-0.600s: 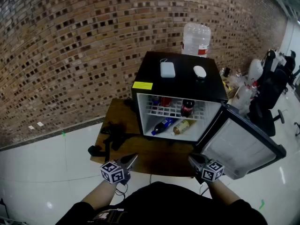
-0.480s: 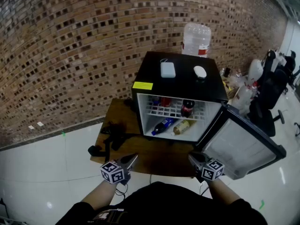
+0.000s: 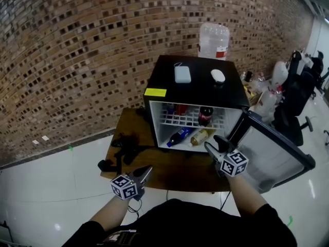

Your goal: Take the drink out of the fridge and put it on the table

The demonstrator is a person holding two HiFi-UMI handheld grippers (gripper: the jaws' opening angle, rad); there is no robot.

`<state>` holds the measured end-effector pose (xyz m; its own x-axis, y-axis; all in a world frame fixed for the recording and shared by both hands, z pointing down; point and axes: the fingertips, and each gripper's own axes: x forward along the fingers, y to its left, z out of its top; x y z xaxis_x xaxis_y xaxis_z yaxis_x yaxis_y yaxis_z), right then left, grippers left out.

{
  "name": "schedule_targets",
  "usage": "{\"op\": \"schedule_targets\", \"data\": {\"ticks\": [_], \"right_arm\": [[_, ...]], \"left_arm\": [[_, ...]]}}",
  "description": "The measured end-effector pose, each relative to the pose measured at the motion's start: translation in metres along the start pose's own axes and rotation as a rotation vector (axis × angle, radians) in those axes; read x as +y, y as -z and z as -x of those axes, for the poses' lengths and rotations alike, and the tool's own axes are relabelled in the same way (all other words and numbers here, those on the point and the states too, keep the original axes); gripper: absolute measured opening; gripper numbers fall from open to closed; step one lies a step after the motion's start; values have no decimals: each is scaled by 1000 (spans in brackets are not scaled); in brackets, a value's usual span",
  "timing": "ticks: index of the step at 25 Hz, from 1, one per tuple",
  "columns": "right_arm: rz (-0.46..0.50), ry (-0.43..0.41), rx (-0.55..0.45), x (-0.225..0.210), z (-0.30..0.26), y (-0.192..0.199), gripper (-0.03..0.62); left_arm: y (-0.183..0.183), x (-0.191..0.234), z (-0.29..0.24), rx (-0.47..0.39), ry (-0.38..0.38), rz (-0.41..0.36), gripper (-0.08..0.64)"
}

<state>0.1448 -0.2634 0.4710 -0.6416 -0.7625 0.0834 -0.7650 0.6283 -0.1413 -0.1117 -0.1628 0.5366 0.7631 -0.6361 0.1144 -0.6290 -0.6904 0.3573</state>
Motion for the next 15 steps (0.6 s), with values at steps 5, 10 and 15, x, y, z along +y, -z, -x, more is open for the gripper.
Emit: {"op": "schedule_targets", "data": {"ticks": [5,10,15], "right_arm": [[101,92,-13,-21,-52,-42,351],[113,174,13,-43,-90,-56,357],[153,205,62,-60,-112,-54,356]], "left_arm": [[-1,-3,3,2,4,-3,-6],[6,-3,9,8,-3,6,-6],[12,5,16,17,-26,13,-6]]}}
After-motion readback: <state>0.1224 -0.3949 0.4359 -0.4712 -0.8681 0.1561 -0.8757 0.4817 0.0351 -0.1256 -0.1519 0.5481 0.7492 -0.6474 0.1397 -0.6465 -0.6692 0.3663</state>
